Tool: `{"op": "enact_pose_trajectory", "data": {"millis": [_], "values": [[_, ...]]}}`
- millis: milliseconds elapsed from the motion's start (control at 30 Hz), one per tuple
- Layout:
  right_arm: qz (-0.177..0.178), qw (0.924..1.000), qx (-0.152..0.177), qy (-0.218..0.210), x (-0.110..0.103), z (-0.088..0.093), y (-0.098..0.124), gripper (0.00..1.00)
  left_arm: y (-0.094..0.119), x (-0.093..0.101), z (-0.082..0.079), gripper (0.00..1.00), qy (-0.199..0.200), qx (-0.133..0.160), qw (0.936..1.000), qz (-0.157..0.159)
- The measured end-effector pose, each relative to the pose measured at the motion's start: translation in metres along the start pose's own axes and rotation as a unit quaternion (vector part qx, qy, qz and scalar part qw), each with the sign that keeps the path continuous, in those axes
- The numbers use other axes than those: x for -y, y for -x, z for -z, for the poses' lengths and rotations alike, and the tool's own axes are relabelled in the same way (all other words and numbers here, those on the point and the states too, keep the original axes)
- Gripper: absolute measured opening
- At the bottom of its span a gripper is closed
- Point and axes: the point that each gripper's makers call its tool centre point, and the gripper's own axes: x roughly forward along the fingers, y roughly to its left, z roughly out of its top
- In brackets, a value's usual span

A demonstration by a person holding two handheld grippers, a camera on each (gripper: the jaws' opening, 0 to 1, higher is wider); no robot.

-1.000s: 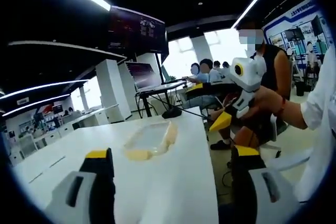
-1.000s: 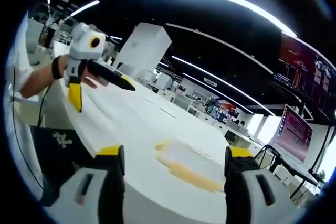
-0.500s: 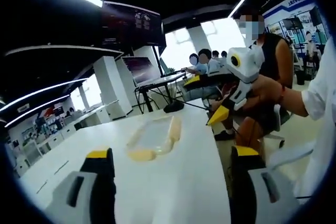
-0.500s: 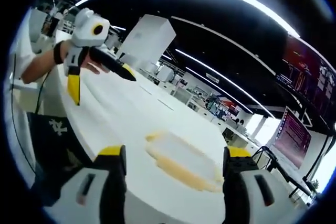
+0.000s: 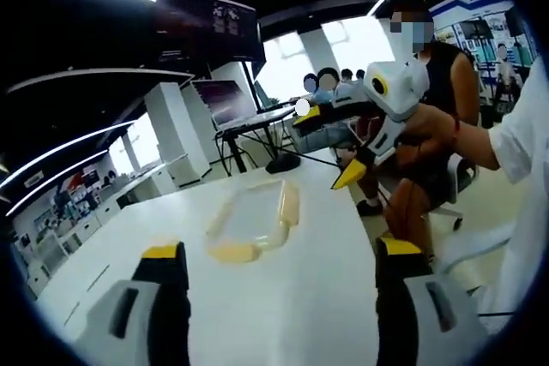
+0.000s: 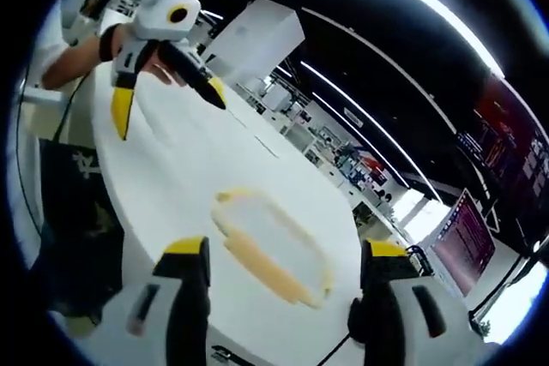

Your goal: Snap each plastic latch of the storage box into its locked position after aligning the lid with the box until every specified latch is closed and the lid sits flush.

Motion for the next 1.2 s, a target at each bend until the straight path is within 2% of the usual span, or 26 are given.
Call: {"op": "enact_pose_trajectory", "data": {"millis": [300,400,600,633,800,833,1200], "values": [[-0.017,0.9995,-0.004,0.027,0.014,0.002,-0.008,0.65,-0.010,-0.008,0.006,0.84,-0.004,-0.029,0.9996,0.002],[-0.014,0.9996,-0.018,0.020,0.022,0.008,-0.009,0.65,-0.013,-0.012,0.009,0.84,-0.012,-0.047,0.9988,0.002],[-0.021,0.9994,-0.024,0.013,0.029,0.013,-0.012,0.65,-0.019,-0.018,0.005,0.84,-0.003,-0.057,0.9983,0.008],[-0.029,0.9994,-0.018,-0.002,0.027,0.011,-0.012,0.65,-0.020,-0.019,0.005,0.84,-0.006,-0.059,0.9982,0.010],[-0.032,0.9994,-0.015,-0.003,0.030,0.011,-0.012,0.65,-0.024,-0.022,0.006,0.81,-0.006,-0.069,0.9975,0.011],[-0.036,0.9991,-0.008,-0.019,0.031,0.009,-0.011,0.64,-0.028,-0.025,0.008,0.81,-0.004,-0.075,0.9971,0.013],[-0.032,0.9994,-0.011,-0.010,0.032,0.012,-0.008,0.64,-0.045,-0.041,0.023,0.80,-0.003,-0.103,0.9946,0.014]]}}
